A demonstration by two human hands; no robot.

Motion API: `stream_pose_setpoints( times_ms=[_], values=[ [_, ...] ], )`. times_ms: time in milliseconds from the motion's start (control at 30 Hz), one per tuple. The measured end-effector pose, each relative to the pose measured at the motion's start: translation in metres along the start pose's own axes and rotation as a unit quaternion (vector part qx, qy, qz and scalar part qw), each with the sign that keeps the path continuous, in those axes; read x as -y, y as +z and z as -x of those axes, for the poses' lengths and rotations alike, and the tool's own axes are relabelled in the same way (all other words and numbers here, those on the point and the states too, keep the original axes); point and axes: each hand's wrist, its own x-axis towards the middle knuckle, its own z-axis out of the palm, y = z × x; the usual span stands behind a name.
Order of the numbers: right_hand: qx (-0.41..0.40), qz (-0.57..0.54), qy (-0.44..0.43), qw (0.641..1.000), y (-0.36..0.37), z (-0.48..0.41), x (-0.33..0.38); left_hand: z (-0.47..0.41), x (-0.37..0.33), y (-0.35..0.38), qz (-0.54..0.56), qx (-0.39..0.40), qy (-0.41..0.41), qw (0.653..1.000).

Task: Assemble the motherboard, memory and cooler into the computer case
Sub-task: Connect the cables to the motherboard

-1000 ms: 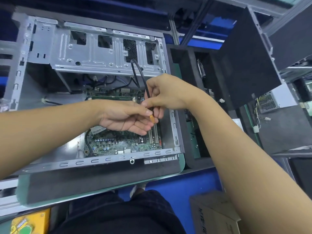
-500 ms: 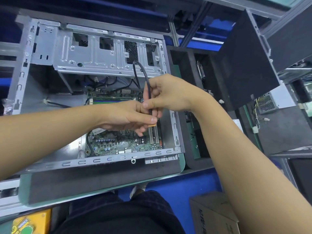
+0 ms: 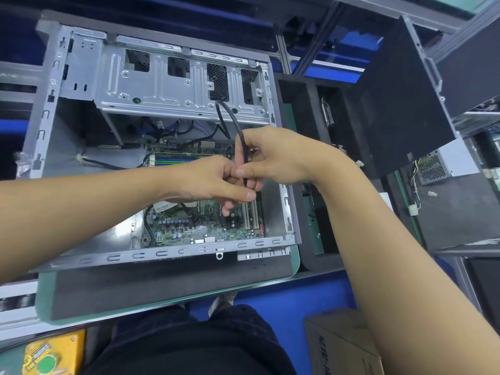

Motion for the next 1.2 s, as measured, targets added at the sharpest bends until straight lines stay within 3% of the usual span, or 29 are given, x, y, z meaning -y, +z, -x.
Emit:
stream_pose_setpoints(
  times_ms=[267, 433, 633, 767, 1067, 1200],
  values=[
    [0.009, 0.026, 0.016, 1.0, -0.003, 0.004, 0.001, -0.005, 0.005, -0.002, 0.094, 0.066, -0.034, 0.993],
    [0.0, -0.039, -0.001, 0.999, -0.009, 0.003, -0.002, -0.001, 0.003, -0.007, 0.212, 0.112, -0.065, 0.969],
    [-0.019, -0.215, -0.063, 0.974, -0.019, 0.006, -0.002, 0.007, -0.01, 0.0, 0.405, 0.168, -0.034, 0.898],
    [-0.025, -0.259, -0.076, 0.963, -0.019, 0.002, -0.003, 0.008, -0.017, 0.002, 0.475, 0.192, -0.024, 0.858],
    [-0.03, -0.259, -0.068, 0.963, -0.016, -0.001, 0.0, 0.013, -0.014, 0.001, 0.485, 0.163, -0.023, 0.859],
    [-0.042, -0.206, -0.052, 0.976, -0.014, 0.0, -0.001, 0.01, -0.01, -0.001, 0.364, 0.089, -0.025, 0.927]
  ],
)
